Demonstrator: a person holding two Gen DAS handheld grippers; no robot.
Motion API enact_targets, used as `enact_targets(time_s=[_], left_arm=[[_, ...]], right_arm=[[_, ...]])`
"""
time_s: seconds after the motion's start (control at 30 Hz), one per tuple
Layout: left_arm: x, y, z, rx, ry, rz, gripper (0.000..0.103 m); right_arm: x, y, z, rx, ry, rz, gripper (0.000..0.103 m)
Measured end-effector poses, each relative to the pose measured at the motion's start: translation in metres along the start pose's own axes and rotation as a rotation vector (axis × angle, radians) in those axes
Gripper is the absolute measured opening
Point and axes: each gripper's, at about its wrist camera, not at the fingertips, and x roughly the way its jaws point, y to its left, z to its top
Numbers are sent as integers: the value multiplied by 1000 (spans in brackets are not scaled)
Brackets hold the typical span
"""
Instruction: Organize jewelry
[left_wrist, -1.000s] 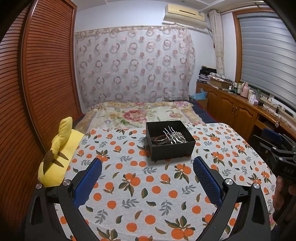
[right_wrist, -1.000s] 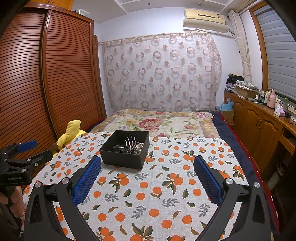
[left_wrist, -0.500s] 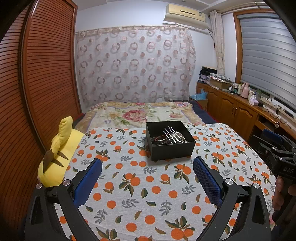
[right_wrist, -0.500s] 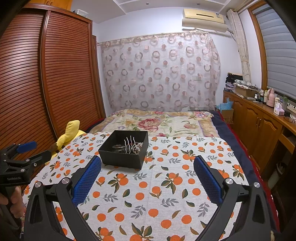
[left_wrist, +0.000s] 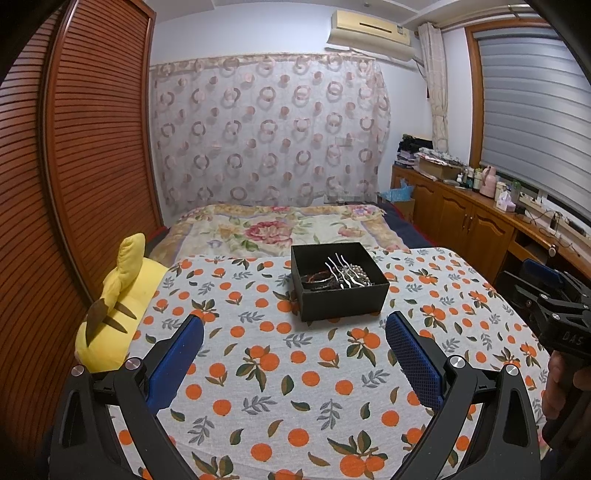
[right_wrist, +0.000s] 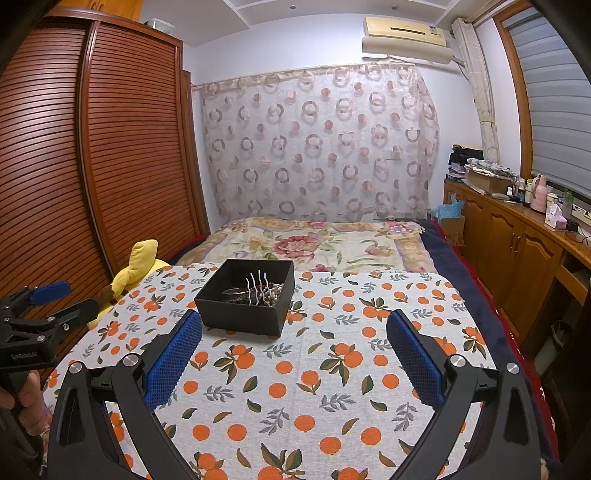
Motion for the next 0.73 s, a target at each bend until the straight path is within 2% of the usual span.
enact_targets(time_s=[0.73], left_arm=[[0,-2,0,-2,2,1,95]], right_arm=[[0,-1,0,2,0,1,101]])
